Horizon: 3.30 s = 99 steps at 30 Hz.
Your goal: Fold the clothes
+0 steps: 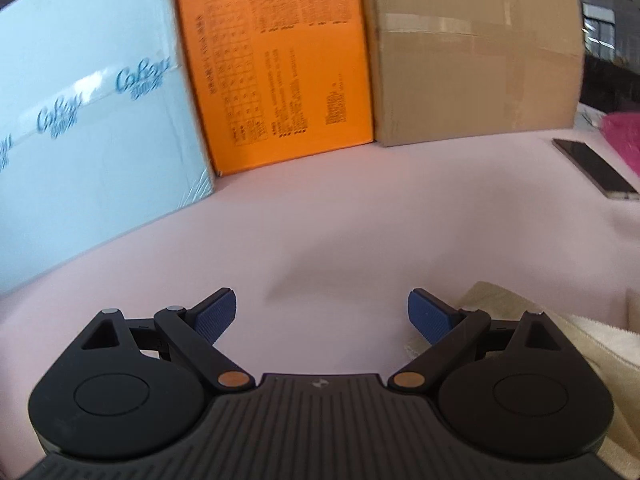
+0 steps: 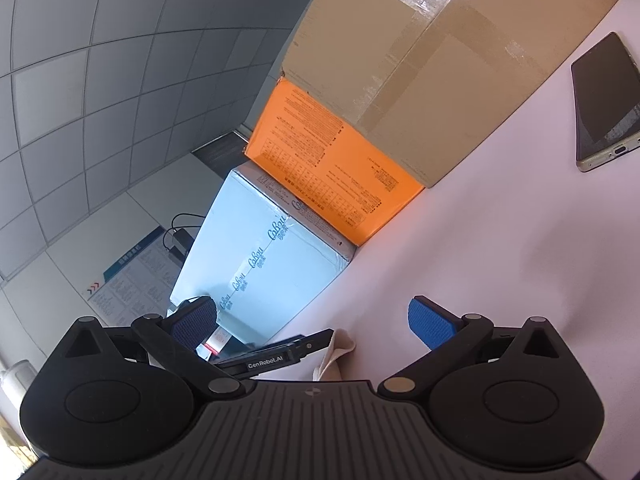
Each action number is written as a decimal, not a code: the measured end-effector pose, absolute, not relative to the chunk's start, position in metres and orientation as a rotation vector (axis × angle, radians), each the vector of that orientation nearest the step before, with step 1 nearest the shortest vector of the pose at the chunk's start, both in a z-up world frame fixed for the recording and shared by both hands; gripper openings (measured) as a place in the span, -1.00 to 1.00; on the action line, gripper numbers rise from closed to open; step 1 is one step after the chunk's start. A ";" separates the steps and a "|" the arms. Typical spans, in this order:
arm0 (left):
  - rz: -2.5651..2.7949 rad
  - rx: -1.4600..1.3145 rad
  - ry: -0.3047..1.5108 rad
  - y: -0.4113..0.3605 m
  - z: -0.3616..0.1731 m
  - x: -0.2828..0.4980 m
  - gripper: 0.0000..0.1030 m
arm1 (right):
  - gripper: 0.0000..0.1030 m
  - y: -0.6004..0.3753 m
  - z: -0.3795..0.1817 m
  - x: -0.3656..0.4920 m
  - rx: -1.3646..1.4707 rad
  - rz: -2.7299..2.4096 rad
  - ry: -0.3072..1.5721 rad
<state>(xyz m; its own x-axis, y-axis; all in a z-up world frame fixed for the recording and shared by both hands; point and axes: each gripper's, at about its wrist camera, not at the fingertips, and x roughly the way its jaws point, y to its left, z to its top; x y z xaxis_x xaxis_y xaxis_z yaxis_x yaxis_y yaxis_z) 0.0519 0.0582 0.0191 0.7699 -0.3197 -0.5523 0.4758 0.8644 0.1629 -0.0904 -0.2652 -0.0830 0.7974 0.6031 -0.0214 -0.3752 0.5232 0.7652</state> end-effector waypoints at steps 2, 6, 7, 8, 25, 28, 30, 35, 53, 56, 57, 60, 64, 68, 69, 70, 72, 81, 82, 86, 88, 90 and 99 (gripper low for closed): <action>-0.473 0.397 0.468 0.049 0.021 0.042 0.79 | 1.00 -0.264 -0.083 -0.090 0.827 0.599 0.309; -0.546 0.476 0.361 0.046 0.035 0.031 0.79 | 1.00 -0.263 -0.083 -0.089 0.821 0.608 0.321; -0.585 0.462 0.365 0.049 0.041 0.031 0.79 | 1.00 -0.263 -0.083 -0.089 0.822 0.609 0.322; -0.627 0.447 0.379 0.051 0.046 0.032 0.79 | 1.00 -0.263 -0.083 -0.089 0.822 0.610 0.325; -0.958 0.490 0.617 0.022 0.029 0.047 0.79 | 1.00 -0.255 -0.081 -0.089 0.793 0.659 0.383; -0.982 0.491 0.596 0.019 0.029 0.042 0.21 | 1.00 -0.259 -0.081 -0.090 0.810 0.640 0.369; -0.996 0.497 0.573 0.016 0.030 0.036 -0.46 | 1.00 -0.263 -0.081 -0.090 0.817 0.623 0.356; -0.946 0.563 0.484 0.018 0.030 0.014 -0.92 | 1.00 -0.273 -0.081 -0.092 0.828 0.584 0.326; -0.420 0.261 0.582 0.154 0.067 0.043 0.74 | 1.00 -0.285 -0.080 -0.097 0.834 0.514 0.212; -0.524 0.259 0.583 0.117 0.047 0.034 0.84 | 1.00 -0.285 -0.080 -0.097 0.832 0.512 0.219; -0.537 0.249 0.593 0.105 0.042 0.034 0.84 | 1.00 -0.285 -0.081 -0.097 0.836 0.512 0.221; -0.542 0.165 0.664 0.069 0.033 0.042 0.84 | 1.00 -0.289 -0.084 -0.095 0.860 0.507 0.229; -0.474 0.118 0.740 0.043 0.024 0.059 0.84 | 1.00 -0.289 -0.085 -0.093 0.866 0.516 0.242; -0.449 0.150 0.739 0.030 0.020 0.057 0.82 | 1.00 -0.286 -0.083 -0.093 0.853 0.529 0.254; -0.453 0.147 0.727 0.031 0.021 0.056 0.51 | 1.00 -0.286 -0.083 -0.092 0.850 0.531 0.256; -0.461 0.139 0.718 0.032 0.023 0.054 0.02 | 1.00 -0.285 -0.083 -0.092 0.848 0.532 0.256; -0.475 0.115 0.703 0.037 0.026 0.051 -0.71 | 1.00 -0.285 -0.082 -0.093 0.844 0.534 0.254; -0.348 -0.109 0.542 0.153 0.055 0.043 -0.88 | 1.00 -0.286 -0.085 -0.094 0.851 0.497 0.269; -0.301 -0.147 0.518 0.174 0.061 0.044 -0.88 | 1.00 -0.286 -0.085 -0.094 0.848 0.492 0.269; -0.139 -0.308 0.498 0.231 0.057 0.045 -0.88 | 1.00 -0.283 -0.084 -0.094 0.826 0.488 0.277; -0.086 -0.361 0.523 0.250 0.042 0.040 -0.88 | 1.00 -0.281 -0.084 -0.093 0.818 0.488 0.288; -0.078 -0.386 0.552 0.258 0.023 0.039 -0.87 | 1.00 -0.278 -0.085 -0.089 0.811 0.484 0.316; -0.144 -0.335 0.600 0.249 -0.007 0.041 -0.61 | 1.00 -0.242 -0.079 -0.087 0.734 0.518 0.460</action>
<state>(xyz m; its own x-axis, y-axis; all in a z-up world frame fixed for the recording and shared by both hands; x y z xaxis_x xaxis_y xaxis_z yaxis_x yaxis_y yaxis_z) 0.0414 0.2486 -0.0073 0.8174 -0.2286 -0.5288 0.0359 0.9363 -0.3493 -0.0870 -0.2421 -0.0785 0.7797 0.5893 -0.2115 -0.2790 0.6295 0.7252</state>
